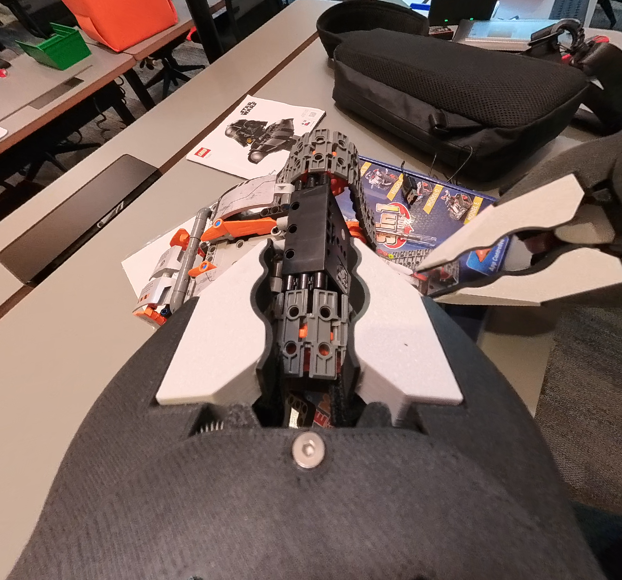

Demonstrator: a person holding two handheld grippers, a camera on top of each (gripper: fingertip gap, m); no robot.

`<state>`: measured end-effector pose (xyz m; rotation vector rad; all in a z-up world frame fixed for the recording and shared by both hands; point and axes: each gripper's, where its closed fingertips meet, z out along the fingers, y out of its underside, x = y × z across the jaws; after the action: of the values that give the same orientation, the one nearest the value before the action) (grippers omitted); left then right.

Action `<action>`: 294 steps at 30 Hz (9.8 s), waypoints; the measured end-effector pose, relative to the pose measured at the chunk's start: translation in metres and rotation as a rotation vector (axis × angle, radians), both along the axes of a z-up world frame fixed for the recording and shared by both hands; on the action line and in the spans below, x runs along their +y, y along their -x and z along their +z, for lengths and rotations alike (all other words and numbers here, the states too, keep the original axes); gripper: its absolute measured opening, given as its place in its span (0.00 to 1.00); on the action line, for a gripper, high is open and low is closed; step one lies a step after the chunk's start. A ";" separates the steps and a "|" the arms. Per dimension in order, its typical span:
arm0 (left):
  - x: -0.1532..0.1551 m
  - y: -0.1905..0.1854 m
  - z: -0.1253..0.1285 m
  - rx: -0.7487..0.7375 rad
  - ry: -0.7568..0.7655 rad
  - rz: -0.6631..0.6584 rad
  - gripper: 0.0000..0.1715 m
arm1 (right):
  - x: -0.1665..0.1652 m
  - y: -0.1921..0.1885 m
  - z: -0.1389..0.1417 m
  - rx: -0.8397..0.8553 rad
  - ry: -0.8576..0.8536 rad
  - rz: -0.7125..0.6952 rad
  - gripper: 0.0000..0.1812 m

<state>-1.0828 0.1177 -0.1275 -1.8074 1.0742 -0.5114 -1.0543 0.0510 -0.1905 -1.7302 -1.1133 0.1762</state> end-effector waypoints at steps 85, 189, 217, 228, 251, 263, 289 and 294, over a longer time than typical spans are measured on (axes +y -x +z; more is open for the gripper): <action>-0.130 -0.007 -0.037 0.473 -0.601 -0.584 0.08 | -0.076 0.030 0.026 0.341 0.686 0.526 0.00; -0.083 0.030 -0.011 -0.020 -0.095 -0.058 0.00 | 0.065 -0.117 -0.016 -0.277 0.303 -0.111 0.19; -0.097 0.124 0.011 -0.043 -0.147 0.090 0.00 | 0.052 -0.098 0.149 0.067 0.221 0.069 0.03; -0.100 0.186 0.023 -0.041 -0.178 0.189 0.00 | 0.020 0.009 0.273 0.228 0.108 0.260 0.02; -0.144 0.356 -0.025 0.015 -0.110 0.494 0.00 | 0.115 0.310 0.037 0.115 0.586 0.185 0.03; -0.135 0.362 -0.041 0.003 -0.083 0.478 0.00 | 0.147 0.298 0.001 -0.138 0.415 0.050 0.20; -0.108 0.384 -0.062 0.085 -0.131 0.519 0.00 | 0.058 0.334 -0.101 -0.338 0.616 0.324 0.02; -0.104 0.382 -0.058 0.134 -0.180 0.504 0.00 | 0.045 0.343 -0.070 -0.184 0.602 0.414 0.02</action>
<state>-1.4650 0.0139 -0.1856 -1.8795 0.6836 0.0091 -1.3970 0.0957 -0.2602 -2.0389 -1.6698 0.6767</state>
